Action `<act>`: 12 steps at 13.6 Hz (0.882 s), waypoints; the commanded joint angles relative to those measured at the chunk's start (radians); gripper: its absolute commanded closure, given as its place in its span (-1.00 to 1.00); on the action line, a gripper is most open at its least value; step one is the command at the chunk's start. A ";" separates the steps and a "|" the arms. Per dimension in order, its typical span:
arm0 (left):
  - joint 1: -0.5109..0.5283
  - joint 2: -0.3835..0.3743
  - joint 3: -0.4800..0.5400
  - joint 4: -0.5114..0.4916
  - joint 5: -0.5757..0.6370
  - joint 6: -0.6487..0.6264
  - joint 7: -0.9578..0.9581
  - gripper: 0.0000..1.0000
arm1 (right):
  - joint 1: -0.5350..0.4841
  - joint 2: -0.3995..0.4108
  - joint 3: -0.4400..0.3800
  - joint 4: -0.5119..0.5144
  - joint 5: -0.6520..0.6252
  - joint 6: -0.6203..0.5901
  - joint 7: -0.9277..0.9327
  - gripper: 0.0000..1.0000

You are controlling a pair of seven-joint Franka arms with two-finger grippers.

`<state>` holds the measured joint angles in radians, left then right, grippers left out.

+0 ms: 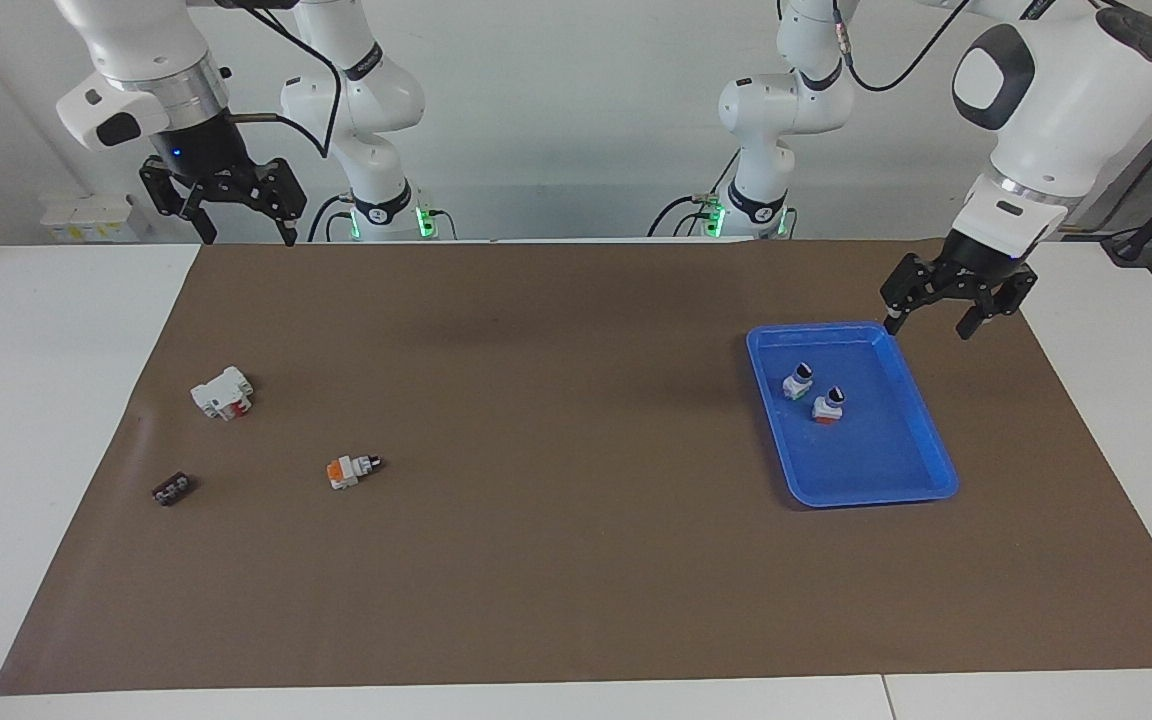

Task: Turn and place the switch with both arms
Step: 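Open the left gripper and withdraw it from the tray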

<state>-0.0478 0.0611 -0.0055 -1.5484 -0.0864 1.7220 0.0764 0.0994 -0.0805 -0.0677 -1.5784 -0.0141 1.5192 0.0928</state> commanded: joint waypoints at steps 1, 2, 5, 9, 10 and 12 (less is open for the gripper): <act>-0.018 0.014 0.028 0.094 0.017 -0.180 0.025 -1.00 | 0.005 -0.007 -0.006 -0.011 0.002 0.007 -0.016 -0.99; -0.015 0.011 0.027 0.102 0.020 -0.226 0.023 -1.00 | 0.005 -0.007 -0.006 -0.011 0.002 0.007 -0.016 -0.99; -0.012 -0.116 0.021 0.036 0.020 -0.265 0.025 -1.00 | 0.005 -0.012 -0.007 -0.011 0.002 0.006 -0.018 -0.99; -0.009 -0.142 0.022 0.033 0.023 -0.317 0.029 -1.00 | 0.005 -0.013 -0.006 -0.011 0.002 -0.002 -0.018 -0.99; -0.009 -0.136 0.021 0.047 0.030 -0.328 0.031 -1.00 | 0.005 -0.013 -0.006 -0.011 0.002 -0.002 -0.018 -0.99; -0.011 -0.109 0.022 0.091 0.030 -0.375 0.031 -1.00 | 0.005 -0.013 -0.006 -0.011 0.002 -0.002 -0.018 -0.99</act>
<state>-0.0491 -0.0665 0.0085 -1.4901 -0.0808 1.3937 0.0929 0.0996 -0.0807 -0.0677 -1.5784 -0.0140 1.5192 0.0928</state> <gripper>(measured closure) 0.000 0.004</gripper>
